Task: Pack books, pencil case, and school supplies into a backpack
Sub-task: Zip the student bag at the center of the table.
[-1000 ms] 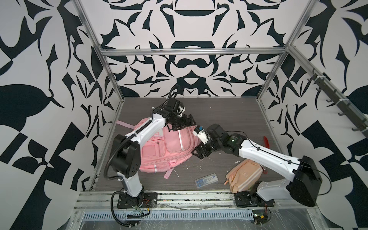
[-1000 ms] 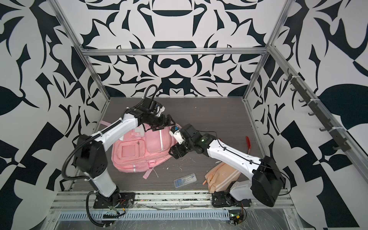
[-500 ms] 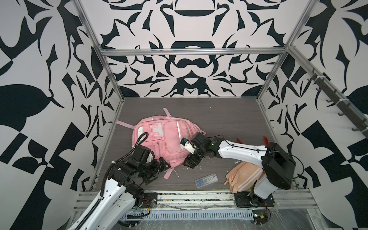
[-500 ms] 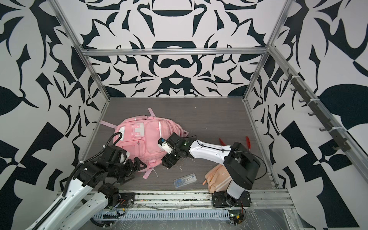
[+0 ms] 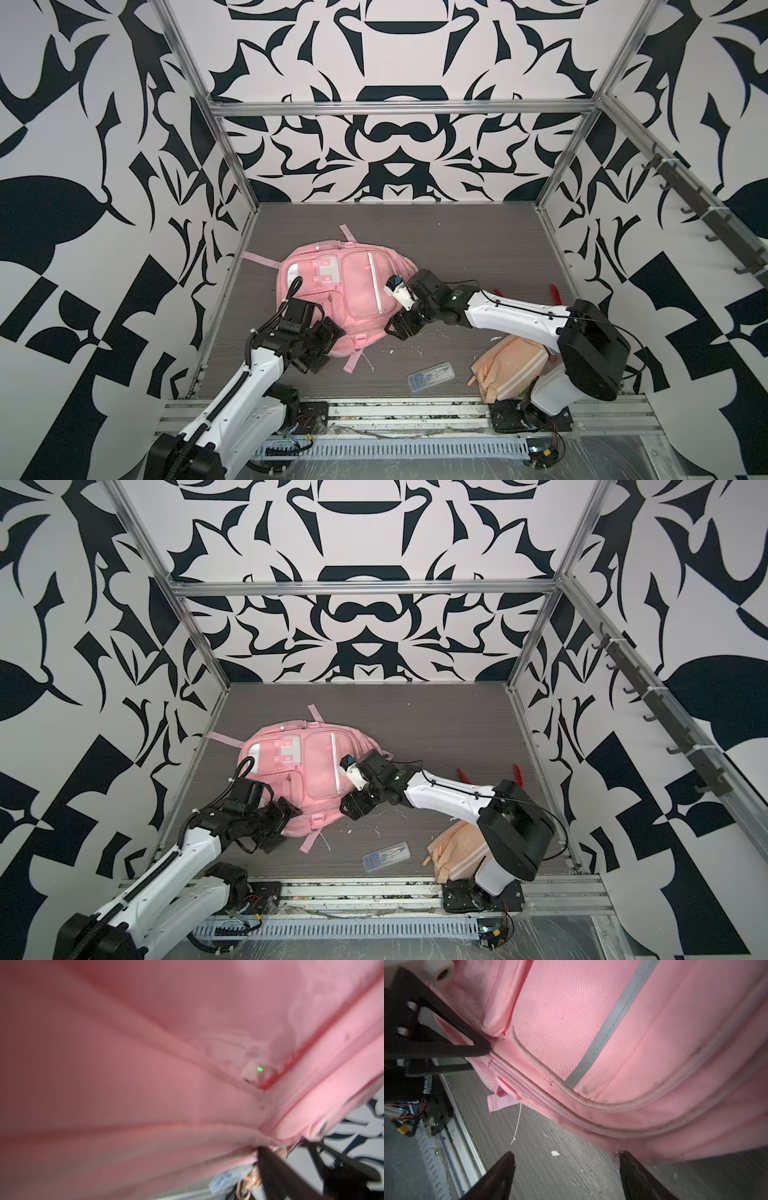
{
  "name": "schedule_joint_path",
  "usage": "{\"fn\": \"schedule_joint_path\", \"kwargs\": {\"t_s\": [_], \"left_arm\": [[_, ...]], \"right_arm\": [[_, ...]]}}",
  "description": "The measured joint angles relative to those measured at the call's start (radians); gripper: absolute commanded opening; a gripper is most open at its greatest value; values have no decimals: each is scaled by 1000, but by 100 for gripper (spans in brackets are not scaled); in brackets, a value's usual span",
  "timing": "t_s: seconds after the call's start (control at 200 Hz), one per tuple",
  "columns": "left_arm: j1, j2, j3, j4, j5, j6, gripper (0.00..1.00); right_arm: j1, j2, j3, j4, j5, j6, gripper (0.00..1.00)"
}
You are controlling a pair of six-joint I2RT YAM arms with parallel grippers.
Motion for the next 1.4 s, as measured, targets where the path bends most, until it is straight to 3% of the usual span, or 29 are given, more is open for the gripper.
{"fn": "schedule_joint_path", "kwargs": {"t_s": [0.105, 0.185, 0.385, 0.575, 0.745, 0.98, 1.185, 1.4], "left_arm": [[6, -13, -12, 42, -27, -22, 30], [7, -1, -13, 85, -41, -38, 0], [10, 92, 7, 204, -31, -35, 0], [-3, 126, 126, 137, 17, -24, 0], [-61, 105, 288, 86, 46, -64, 0], [-173, 211, 431, 90, 63, -154, 0], [-237, 358, 583, 118, 93, -163, 0], [-267, 378, 599, 154, 95, -172, 0]], "right_arm": [[0, -34, -20, 0, 21, 19, 82], [0, -56, -29, 0, 36, 30, 82], [-1, -117, -63, 0, 60, 42, 81], [-1, -188, -107, -11, 63, 52, 79], [-1, -233, -117, 4, 50, 79, 73], [-2, -221, -119, 85, 12, 134, 77], [-44, -270, -180, 157, 75, 195, 80], [-112, -285, -193, 196, 155, 245, 74]]}}
